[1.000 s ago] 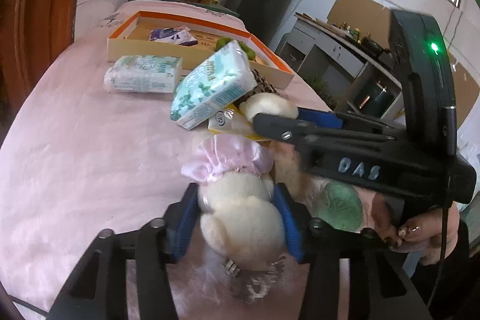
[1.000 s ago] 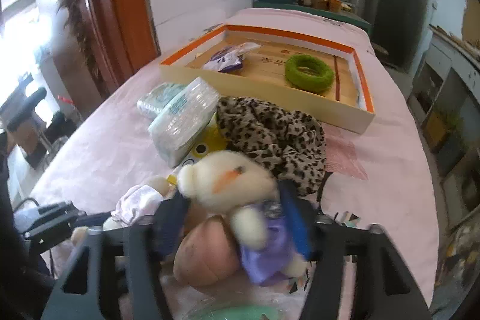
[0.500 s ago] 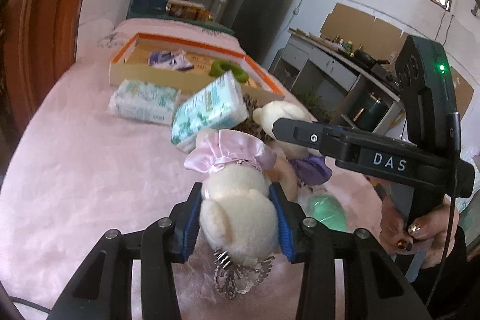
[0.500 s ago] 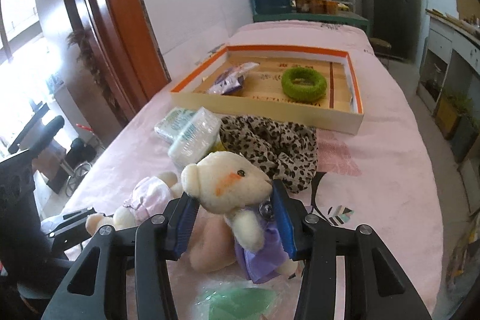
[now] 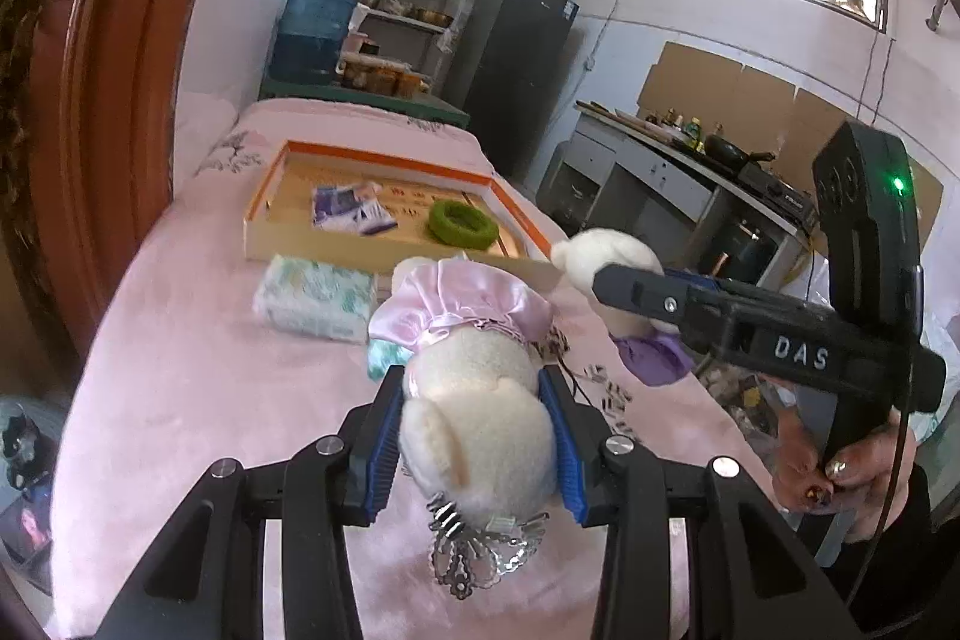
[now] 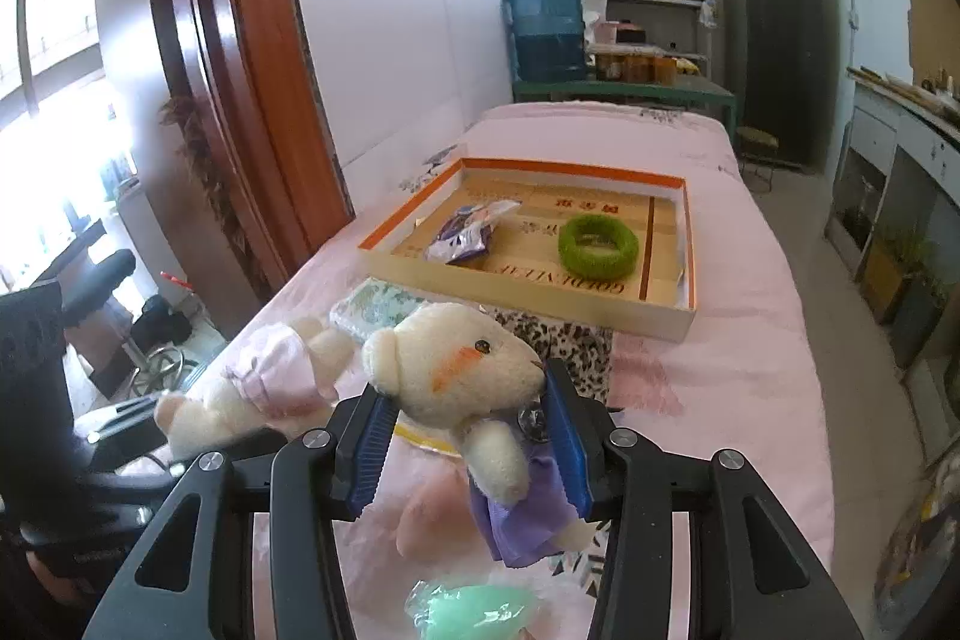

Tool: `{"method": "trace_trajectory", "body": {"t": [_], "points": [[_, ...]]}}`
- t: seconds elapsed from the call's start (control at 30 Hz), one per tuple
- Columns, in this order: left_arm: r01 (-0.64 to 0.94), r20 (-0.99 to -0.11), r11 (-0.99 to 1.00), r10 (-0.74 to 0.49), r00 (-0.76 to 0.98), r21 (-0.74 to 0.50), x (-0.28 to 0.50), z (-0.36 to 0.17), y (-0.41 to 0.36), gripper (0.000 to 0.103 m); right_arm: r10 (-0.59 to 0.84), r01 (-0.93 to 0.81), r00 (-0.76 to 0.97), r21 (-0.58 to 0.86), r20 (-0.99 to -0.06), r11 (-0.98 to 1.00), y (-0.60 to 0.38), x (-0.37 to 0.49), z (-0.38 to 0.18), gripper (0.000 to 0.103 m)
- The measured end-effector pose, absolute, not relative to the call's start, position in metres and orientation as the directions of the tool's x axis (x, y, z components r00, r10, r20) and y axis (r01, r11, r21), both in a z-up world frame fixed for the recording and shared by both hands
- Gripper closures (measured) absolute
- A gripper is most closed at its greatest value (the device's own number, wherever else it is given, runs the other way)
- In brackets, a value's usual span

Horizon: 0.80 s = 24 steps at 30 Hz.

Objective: Organize soft objects
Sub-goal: 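Carry the bunny and teddy over the box and lower them inside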

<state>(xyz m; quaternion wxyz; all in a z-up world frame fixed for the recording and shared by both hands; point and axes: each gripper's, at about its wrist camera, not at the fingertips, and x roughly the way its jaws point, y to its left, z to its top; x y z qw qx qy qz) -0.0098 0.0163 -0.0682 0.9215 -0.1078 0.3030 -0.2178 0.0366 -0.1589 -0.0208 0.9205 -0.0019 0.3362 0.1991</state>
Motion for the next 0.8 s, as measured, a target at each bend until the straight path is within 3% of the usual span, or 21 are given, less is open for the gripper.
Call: {"method": "trace_trajectory", "body": {"t": [0.8], "points": [[0.326, -0.428, 0.922, -0.385, 0.818, -0.208, 0.059, 0.004, 0.01, 0.059, 0.335, -0.346, 0.78, 0.083, -0.528, 0.935, -0.161, 0.078, 0.026, 0.054]]}}
